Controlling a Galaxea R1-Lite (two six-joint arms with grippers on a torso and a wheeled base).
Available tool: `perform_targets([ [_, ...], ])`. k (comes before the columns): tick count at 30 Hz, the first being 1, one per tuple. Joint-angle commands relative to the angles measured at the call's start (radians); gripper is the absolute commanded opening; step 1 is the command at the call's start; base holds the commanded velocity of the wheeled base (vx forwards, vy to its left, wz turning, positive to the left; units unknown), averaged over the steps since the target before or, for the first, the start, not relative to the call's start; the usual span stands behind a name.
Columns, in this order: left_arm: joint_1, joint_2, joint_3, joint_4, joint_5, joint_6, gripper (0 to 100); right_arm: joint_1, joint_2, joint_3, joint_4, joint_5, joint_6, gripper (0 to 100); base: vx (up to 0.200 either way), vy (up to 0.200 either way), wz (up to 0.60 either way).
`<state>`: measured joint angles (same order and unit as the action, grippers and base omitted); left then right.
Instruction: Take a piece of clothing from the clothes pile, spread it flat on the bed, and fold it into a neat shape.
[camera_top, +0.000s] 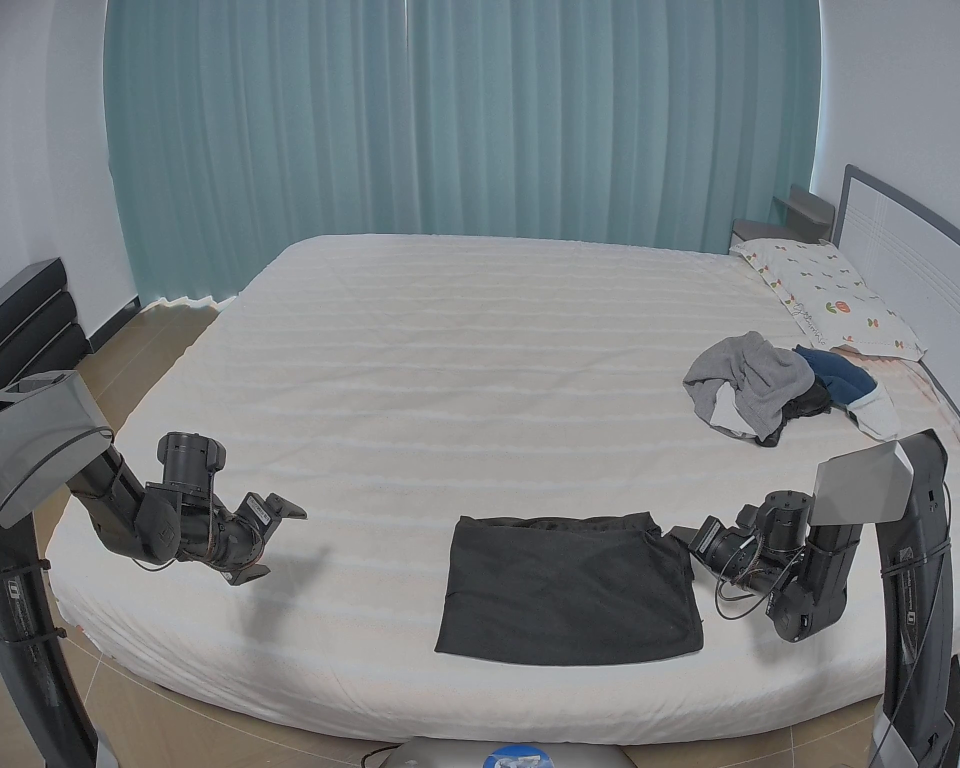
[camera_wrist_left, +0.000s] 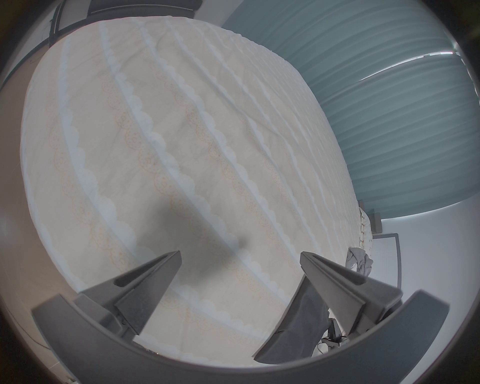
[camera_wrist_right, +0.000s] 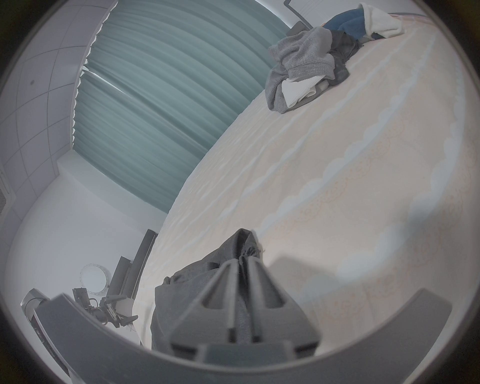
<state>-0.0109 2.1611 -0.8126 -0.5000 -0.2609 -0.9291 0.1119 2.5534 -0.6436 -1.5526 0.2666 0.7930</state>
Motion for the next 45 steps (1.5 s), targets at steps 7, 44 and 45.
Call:
perform_targets([
  [7,0.0,0.002,0.001,0.0,0.0,0.0,100,-0.011,0.004,-0.019,-0.008,-0.036,0.014,0,0.0,0.0,0.0],
  [44,0.0,0.002,0.001,0.0,0.002,0.0,100,-0.046,0.018,-0.047,0.039,-0.038,0.011,0,0.0,0.0,0.0],
  [45,0.0,0.002,0.001,0.0,0.002,0.0,100,-0.044,0.018,-0.047,0.04,-0.038,0.011,100,0.0,0.0,0.0],
])
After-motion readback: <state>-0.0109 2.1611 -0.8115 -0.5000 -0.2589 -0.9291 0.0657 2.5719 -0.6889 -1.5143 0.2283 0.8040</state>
